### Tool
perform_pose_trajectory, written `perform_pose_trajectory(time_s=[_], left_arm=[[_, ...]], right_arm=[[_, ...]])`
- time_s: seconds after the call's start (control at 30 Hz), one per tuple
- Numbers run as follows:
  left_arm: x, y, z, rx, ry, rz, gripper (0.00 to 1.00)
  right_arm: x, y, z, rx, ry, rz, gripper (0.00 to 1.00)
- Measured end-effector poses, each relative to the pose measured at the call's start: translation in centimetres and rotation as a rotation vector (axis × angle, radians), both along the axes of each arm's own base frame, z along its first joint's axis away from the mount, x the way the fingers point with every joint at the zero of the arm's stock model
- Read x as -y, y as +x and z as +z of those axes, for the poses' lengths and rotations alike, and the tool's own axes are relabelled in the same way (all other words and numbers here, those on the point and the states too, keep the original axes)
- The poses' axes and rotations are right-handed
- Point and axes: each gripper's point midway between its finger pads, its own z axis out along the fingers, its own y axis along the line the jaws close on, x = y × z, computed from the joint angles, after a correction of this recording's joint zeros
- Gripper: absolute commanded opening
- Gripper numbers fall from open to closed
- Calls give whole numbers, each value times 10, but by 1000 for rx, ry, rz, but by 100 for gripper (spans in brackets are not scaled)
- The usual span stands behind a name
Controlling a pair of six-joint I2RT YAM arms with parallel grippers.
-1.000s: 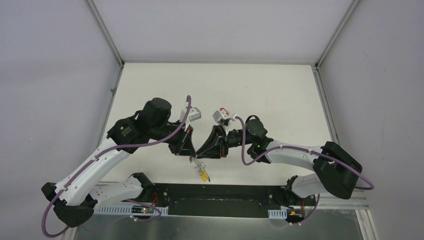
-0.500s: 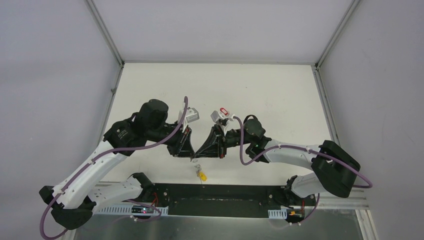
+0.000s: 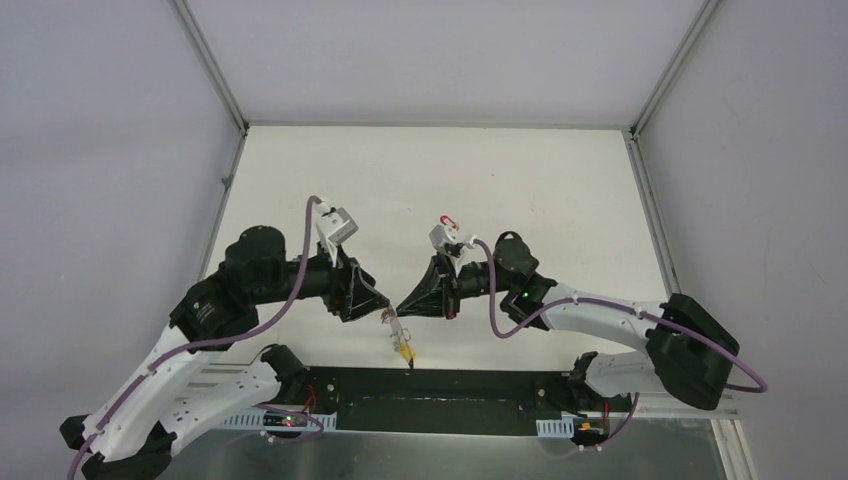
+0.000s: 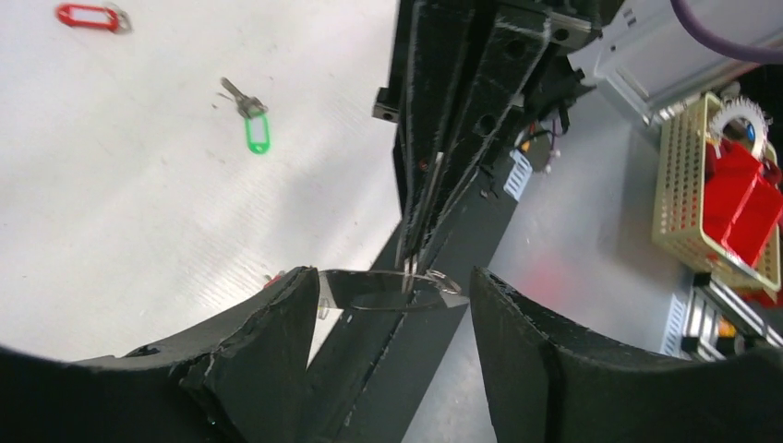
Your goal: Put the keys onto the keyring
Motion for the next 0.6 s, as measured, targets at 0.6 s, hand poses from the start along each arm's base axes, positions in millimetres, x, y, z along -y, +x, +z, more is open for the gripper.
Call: perform_pose_trajectory(time_s=[0.6], left_arm=[[-47, 23, -33, 24, -162, 384, 99]], right_arm=[[59, 7, 36, 434, 21, -165, 0]])
